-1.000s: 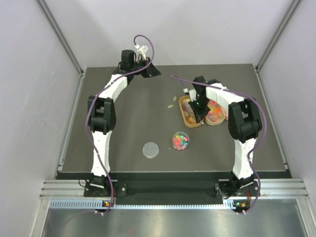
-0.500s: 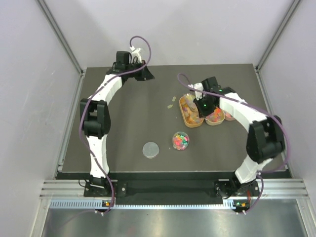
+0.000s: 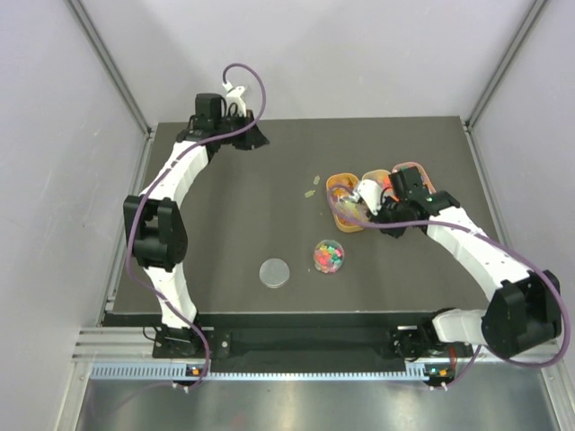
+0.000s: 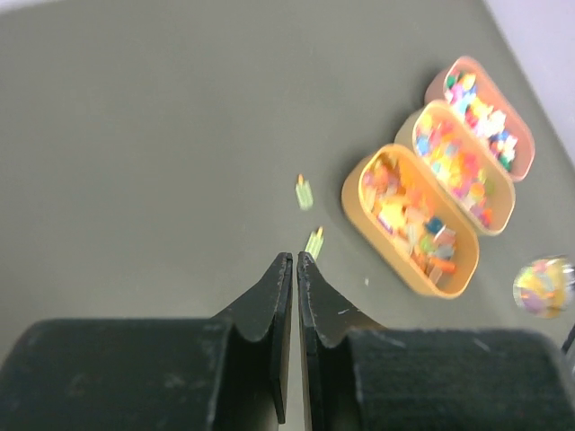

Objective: Pack the candies
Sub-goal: Place the fake candies in the packing bottle.

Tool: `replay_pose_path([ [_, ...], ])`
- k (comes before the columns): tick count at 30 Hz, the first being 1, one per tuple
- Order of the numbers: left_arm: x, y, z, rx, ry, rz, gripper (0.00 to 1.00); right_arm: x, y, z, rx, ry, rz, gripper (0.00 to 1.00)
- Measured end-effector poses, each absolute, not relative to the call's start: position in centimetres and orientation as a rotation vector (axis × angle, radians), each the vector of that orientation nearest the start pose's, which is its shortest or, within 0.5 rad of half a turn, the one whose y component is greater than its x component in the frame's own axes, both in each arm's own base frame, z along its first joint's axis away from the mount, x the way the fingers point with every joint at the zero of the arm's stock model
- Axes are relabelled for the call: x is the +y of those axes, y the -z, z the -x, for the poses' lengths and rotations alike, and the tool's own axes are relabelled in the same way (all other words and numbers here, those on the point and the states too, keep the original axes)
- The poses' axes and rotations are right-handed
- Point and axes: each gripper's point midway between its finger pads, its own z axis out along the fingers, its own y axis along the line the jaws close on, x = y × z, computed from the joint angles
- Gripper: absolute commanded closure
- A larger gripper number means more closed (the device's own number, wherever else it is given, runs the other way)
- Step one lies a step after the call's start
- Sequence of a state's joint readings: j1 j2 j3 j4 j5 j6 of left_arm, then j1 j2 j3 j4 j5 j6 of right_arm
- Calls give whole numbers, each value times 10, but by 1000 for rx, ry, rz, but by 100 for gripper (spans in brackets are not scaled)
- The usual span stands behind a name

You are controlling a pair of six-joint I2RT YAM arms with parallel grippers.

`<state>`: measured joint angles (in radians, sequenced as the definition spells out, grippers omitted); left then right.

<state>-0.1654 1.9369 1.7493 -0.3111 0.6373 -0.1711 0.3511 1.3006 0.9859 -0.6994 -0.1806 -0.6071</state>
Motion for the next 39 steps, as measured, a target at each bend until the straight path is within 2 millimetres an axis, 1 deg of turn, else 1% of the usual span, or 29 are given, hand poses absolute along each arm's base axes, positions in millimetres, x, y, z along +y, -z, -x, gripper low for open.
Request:
replay_pose_path([
  [2, -194, -222, -499, 2075, 859, -391, 89, 100, -122, -270, 2224, -84, 1361, 100],
  [6, -187, -201, -486, 2144, 834, -384, 89, 85, -130, -255, 2179, 15, 1520, 100],
  [9, -182, -197, -478, 2164, 816, -381, 89, 78, -134, -249, 2148, 102, 1654, 100],
  [11, -177, -199, -476, 2162, 795, -378, 89, 77, -135, -245, 2117, 153, 1741, 100],
  [14, -170, -204, -475, 2152, 774, -368, 89, 80, -135, -239, 2073, 207, 1856, 100],
  [17, -165, -205, -472, 2152, 760, -357, 89, 88, -137, -238, 2023, 247, 1949, 100],
  [20, -160, -201, -470, 2163, 751, -344, 89, 95, -136, -237, 1989, 285, 2013, 100],
  [25, -156, -192, -468, 2185, 746, -329, 90, 106, -127, -231, 1958, 344, 2118, 100],
  [28, -154, -191, -468, 2187, 745, -320, 90, 109, -122, -231, 1956, 390, 2158, 100],
  [31, -152, -188, -465, 2196, 748, -307, 90, 112, -122, -234, 1965, 443, 2180, 100],
  [35, -151, -181, -458, 2215, 758, -288, 90, 118, -131, -243, 1954, 533, 2175, 100],
  [39, -150, -176, -455, 2225, 764, -277, 90, 120, -139, -244, 1920, 623, 2205, 100],
])
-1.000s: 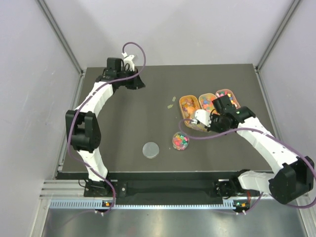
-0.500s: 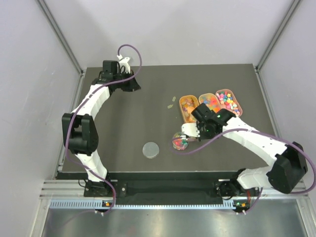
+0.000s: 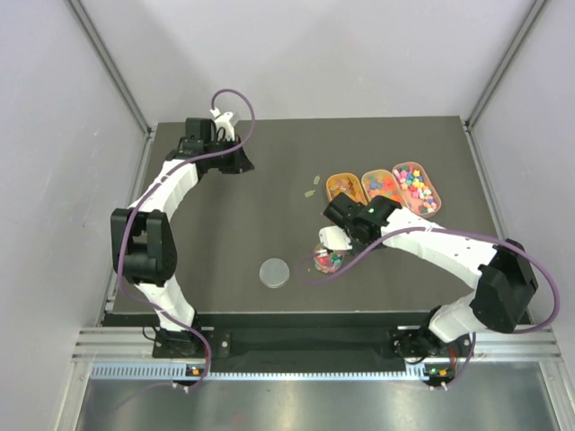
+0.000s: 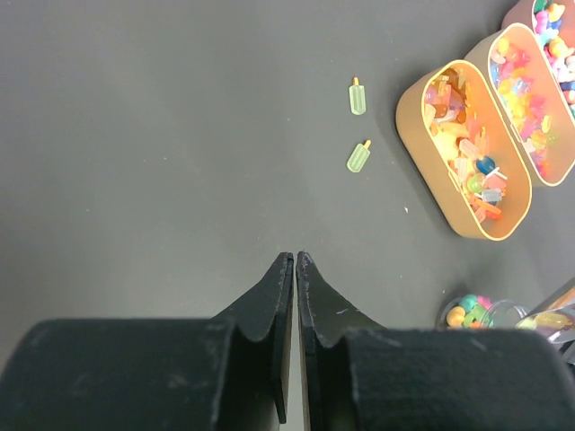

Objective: Pack the candies
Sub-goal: Place the fake candies in the packing bottle, then place the spatula at the center of the board.

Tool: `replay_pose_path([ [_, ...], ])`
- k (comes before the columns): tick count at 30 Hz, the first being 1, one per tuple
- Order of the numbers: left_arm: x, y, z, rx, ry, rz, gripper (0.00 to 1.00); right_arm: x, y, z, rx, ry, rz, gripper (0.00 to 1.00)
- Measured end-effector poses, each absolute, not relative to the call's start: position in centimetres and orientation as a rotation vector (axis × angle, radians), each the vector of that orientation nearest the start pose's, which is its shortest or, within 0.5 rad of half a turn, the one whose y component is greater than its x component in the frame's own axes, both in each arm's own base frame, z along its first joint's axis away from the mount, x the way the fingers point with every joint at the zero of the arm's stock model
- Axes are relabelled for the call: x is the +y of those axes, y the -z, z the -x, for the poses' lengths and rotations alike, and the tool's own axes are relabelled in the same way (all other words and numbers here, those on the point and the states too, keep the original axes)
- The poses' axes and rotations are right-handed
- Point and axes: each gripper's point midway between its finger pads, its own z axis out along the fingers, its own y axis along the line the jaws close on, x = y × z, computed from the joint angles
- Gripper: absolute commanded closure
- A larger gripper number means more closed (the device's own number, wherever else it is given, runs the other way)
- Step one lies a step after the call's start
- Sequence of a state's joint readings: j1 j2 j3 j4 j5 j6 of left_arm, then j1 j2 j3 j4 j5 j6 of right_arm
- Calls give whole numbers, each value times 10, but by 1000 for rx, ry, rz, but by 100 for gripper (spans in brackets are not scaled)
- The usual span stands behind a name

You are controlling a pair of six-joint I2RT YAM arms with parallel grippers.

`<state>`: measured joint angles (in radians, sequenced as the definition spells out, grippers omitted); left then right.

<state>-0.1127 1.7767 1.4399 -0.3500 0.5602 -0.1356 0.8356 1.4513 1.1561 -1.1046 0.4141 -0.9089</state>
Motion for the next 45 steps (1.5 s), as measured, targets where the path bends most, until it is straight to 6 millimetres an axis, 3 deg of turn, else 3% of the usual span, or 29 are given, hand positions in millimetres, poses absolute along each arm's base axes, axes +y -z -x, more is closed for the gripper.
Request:
replay_pose_path([
  [9, -149, -172, -455, 2220, 789, -243, 91, 116, -150, -237, 1842, 792, 2290, 100],
  [20, -154, -177, -457, 2190, 851, -219, 91, 104, -162, -240, 1885, 986, 2316, 100],
  [25, -156, -174, -455, 2187, 878, -212, 92, 103, -170, -242, 1896, 1021, 2288, 100],
  [30, -157, -174, -454, 2187, 887, -215, 92, 95, -167, -238, 1998, 980, 2216, 100],
  [32, -157, -173, -454, 2188, 882, -222, 92, 79, -161, -233, 2106, 915, 2138, 100],
  [35, -155, -175, -453, 2181, 863, -243, 92, 28, -148, -219, 2371, 801, 1911, 100],
  [38, -153, -182, -453, 2164, 841, -254, 89, -24, -126, -193, 2587, 704, 1667, 100],
  [40, -152, -187, -454, 2153, 826, -251, 84, -46, -110, -172, 2661, 669, 1571, 100],
  [43, -149, -189, -457, 2152, 801, -229, 75, -55, -88, -153, 2690, 596, 1534, 100],
  [45, -146, -188, -458, 2163, 780, -205, 68, -54, -74, -150, 2692, 551, 1517, 100],
])
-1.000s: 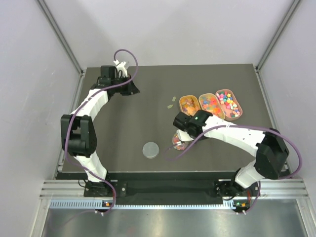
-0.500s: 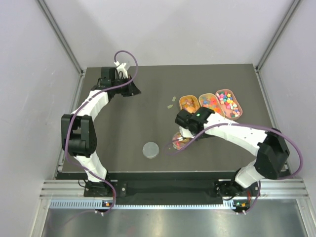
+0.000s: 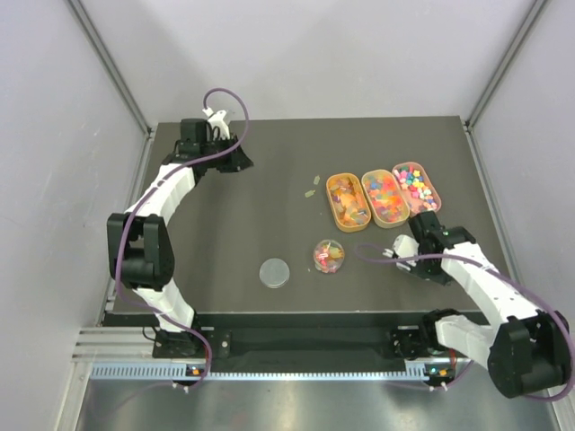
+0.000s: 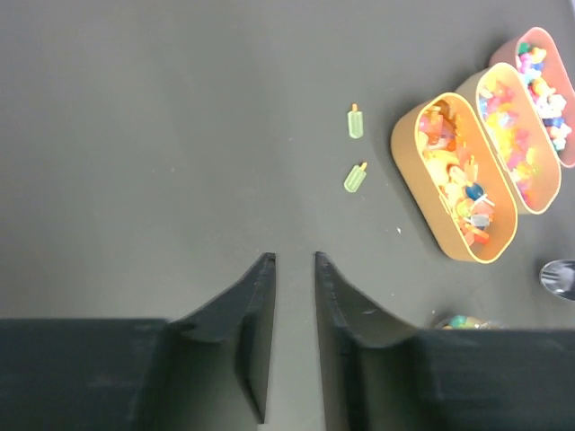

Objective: Pack the candies
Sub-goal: Place the spatula at the center of the board, then pick up the bottle lid at the center of the board.

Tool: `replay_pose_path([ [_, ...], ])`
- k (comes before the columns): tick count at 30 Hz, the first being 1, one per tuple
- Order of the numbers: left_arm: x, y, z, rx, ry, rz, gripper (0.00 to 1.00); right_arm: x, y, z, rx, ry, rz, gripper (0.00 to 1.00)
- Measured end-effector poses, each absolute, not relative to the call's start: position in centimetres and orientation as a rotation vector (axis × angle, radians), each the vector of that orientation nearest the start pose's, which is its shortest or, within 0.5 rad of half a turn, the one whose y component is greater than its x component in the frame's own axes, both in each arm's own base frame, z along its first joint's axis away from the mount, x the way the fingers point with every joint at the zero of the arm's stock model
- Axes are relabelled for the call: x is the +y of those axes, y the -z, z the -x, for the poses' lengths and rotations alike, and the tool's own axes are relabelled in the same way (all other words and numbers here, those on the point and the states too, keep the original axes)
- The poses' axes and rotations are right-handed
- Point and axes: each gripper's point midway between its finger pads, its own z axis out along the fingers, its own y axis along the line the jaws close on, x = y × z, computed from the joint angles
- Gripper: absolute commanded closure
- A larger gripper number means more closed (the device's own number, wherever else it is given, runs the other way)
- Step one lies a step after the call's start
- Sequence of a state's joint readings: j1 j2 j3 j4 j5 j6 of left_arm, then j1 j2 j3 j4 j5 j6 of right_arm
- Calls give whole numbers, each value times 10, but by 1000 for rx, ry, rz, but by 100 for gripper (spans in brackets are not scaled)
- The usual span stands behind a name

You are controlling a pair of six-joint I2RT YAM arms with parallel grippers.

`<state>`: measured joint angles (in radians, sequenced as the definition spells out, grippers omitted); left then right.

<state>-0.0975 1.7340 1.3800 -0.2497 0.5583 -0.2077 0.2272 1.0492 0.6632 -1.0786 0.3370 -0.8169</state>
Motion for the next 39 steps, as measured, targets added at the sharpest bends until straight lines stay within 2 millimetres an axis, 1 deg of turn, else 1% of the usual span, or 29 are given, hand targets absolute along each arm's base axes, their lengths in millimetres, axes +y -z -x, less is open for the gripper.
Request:
replay_pose_path([
  [2, -143, -186, -458, 2179, 763, -185, 67, -54, -65, -153, 2706, 518, 1470, 100],
  [4, -140, -187, -459, 2187, 748, -174, 66, -53, -58, -161, 2731, 488, 1392, 100],
  [9, -138, -194, -462, 2183, 725, -164, 66, -53, -38, -182, 2842, 366, 1154, 100],
  [12, -137, -197, -463, 2183, 722, -163, 66, -57, -31, -197, 2864, 351, 1090, 100],
  [13, -137, -196, -464, 2183, 719, -162, 65, -58, -28, -201, 2869, 347, 1077, 98],
  [14, -137, -196, -464, 2184, 718, -162, 65, -59, -25, -204, 2873, 342, 1069, 86],
  [15, -137, -196, -464, 2186, 716, -161, 65, -62, -23, -206, 2881, 340, 1055, 80],
  [16, -136, -196, -464, 2186, 714, -161, 64, -65, -22, -208, 2886, 343, 1043, 71],
  [19, -136, -195, -465, 2186, 706, -162, 62, -74, -22, -212, 2886, 357, 1037, 56],
  [22, -135, -195, -464, 2187, 702, -167, 57, -78, -27, -213, 2875, 360, 1060, 43],
  [23, -135, -194, -464, 2188, 701, -169, 54, -79, -33, -213, 2869, 360, 1062, 37],
  [25, -135, -194, -463, 2193, 699, -180, 51, -81, -50, -216, 2837, 361, 1058, 34],
  [26, -135, -194, -462, 2199, 701, -185, 48, -81, -65, -219, 2813, 359, 1064, 34],
  [28, -137, -198, -459, 2206, 711, -203, 46, -78, -100, -230, 2727, 359, 1063, 33],
  [30, -138, -206, -457, 2198, 718, -230, 42, -70, -142, -244, 2613, 338, 1071, 33],
  [31, -139, -214, -457, 2186, 721, -252, 41, -63, -161, -250, 2548, 315, 1085, 33],
  [33, -139, -229, -454, 2157, 713, -290, 42, -49, -191, -257, 2430, 254, 1126, 33],
  [34, -139, -235, -451, 2145, 709, -309, 42, -39, -203, -259, 2365, 209, 1158, 33],
  [35, -139, -241, -445, 2137, 706, -328, 43, -28, -211, -259, 2307, 158, 1188, 30],
  [36, -138, -246, -440, 2134, 701, -350, 43, -19, -215, -259, 2265, 114, 1213, 28],
  [39, -133, -249, -424, 2148, 666, -390, 44, 21, -216, -255, 2144, -52, 1327, 27],
])
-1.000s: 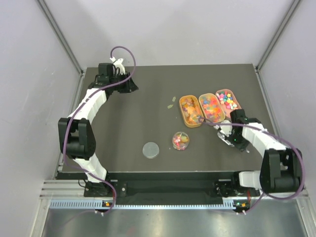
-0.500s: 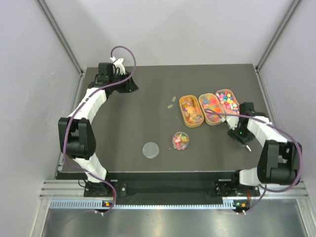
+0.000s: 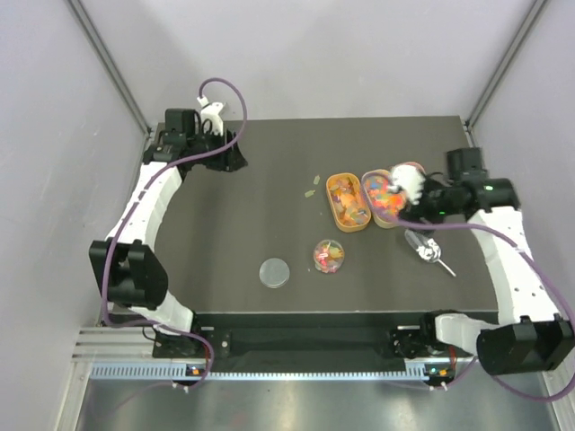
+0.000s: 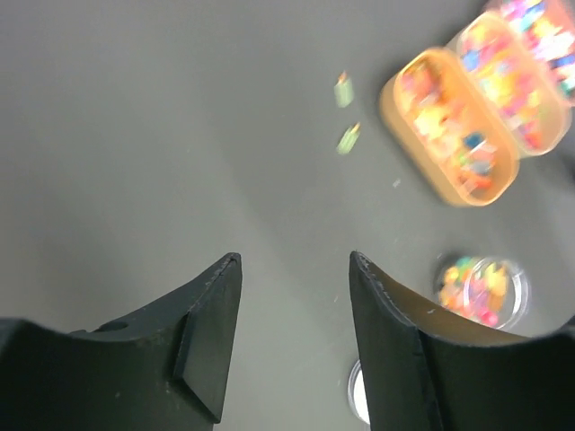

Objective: Pack the candies
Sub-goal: Pick up the bottle lid at the center of the board.

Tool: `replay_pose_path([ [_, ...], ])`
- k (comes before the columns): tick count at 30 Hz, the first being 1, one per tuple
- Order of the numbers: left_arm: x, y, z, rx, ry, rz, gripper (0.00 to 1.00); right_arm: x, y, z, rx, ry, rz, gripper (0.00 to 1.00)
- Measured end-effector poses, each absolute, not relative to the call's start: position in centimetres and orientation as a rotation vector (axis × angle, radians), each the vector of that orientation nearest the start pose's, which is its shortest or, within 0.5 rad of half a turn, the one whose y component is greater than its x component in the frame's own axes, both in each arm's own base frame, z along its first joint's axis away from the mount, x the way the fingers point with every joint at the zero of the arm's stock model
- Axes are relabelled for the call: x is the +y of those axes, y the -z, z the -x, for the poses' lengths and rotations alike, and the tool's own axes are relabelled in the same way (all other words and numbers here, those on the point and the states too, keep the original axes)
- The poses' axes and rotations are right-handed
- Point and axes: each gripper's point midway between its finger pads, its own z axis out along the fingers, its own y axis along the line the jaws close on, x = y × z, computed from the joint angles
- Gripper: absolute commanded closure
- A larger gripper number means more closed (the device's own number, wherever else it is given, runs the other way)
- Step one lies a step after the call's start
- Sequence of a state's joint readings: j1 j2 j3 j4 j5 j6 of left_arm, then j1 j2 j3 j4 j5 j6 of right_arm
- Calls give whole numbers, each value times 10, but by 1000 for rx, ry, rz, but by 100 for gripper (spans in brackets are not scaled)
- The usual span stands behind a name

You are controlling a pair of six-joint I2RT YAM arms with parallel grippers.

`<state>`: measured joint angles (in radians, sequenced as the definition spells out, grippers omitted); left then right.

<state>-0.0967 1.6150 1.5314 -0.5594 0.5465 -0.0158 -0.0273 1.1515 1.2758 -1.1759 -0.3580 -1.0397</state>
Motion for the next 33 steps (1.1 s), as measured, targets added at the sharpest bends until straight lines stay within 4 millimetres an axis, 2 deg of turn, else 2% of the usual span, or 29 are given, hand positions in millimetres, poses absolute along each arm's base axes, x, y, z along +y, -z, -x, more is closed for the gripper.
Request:
replay_pose_path([
  [3, -118, -236, -408, 2199, 588, -364, 42, 89, -207, -254, 1958, -206, 1567, 24],
  [4, -112, -229, -404, 2220, 561, -343, 40, 106, -202, -251, 1918, -245, 1634, 1],
  [5, -104, -223, -401, 2234, 532, -320, 34, 127, -196, -247, 1867, -290, 1713, 0],
  [9, -67, -202, -392, 2292, 441, -198, 19, 196, -164, -245, 1750, -449, 1942, 0],
  [13, -25, -198, -389, 2301, 417, -28, 17, 260, -144, -260, 1636, -545, 2088, 0],
  [16, 6, -192, -374, 2311, 377, 101, 17, 300, -129, -263, 1474, -577, 2193, 0],
  [18, 14, -186, -364, 2322, 344, 139, 18, 316, -116, -254, 1364, -598, 2278, 0],
  [24, 19, -176, -335, 2339, 278, 176, 17, 355, -69, -216, 1048, -645, 2526, 0],
  [29, 29, -182, -330, 2315, 227, 202, 18, 378, -43, -198, 878, -634, 2610, 0],
  [33, 30, -186, -329, 2302, 218, 205, 18, 388, -28, -196, 831, -618, 2633, 0],
])
